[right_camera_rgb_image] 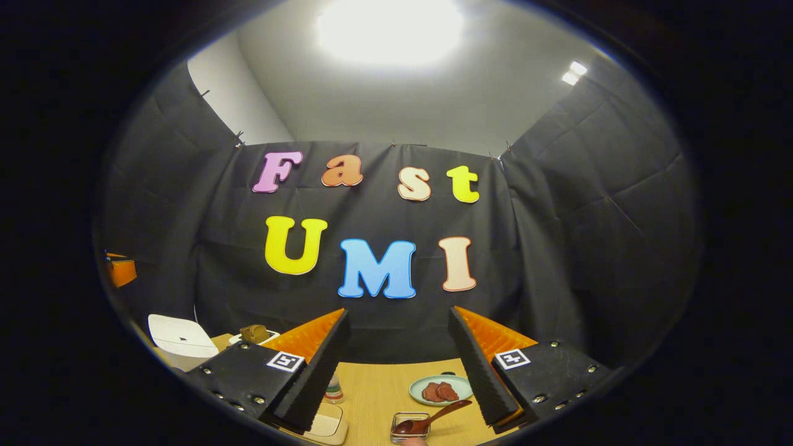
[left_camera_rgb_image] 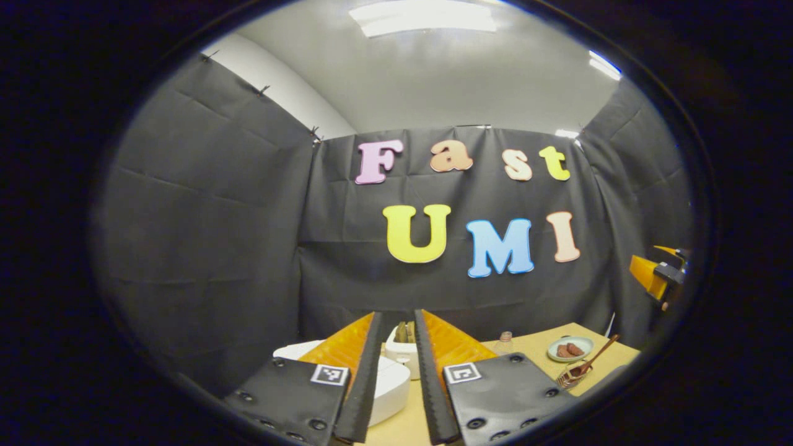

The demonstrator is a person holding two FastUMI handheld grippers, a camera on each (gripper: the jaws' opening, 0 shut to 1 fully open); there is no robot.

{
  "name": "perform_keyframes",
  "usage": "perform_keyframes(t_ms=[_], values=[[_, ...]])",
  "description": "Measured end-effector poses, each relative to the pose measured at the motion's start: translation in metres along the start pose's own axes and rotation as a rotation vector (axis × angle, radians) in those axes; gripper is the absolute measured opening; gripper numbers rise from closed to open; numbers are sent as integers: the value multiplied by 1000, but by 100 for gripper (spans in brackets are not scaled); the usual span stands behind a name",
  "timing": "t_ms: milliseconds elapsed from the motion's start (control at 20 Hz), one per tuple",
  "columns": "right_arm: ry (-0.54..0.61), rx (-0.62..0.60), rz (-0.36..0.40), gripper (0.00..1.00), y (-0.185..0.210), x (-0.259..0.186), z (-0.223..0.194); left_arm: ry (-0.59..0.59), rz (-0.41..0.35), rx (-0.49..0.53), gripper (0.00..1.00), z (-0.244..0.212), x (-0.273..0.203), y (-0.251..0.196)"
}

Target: Close the left gripper, press the button to open the rice cooker; take a wooden spoon from the chopstick holder with the right hand, scoop a spoonful of rice and pour it into the rice cooker, then put the wooden spoon back into the chopstick holder.

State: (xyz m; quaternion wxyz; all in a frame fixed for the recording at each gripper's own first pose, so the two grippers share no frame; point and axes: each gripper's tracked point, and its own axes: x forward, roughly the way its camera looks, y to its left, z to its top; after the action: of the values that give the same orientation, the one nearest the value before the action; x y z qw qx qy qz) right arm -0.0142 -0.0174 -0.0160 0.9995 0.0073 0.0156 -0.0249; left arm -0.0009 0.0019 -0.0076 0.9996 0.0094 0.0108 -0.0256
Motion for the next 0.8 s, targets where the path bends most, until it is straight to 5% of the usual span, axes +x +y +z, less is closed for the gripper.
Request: perform_keyframes(t_ms=[250,800], values=[[4,11,-27,96,3,-3,2,-5,-17,-28,10,-2,10,15],[35,-46,-80,96,22,-24,-5,79,-14,-35,9,-50,57,73]])
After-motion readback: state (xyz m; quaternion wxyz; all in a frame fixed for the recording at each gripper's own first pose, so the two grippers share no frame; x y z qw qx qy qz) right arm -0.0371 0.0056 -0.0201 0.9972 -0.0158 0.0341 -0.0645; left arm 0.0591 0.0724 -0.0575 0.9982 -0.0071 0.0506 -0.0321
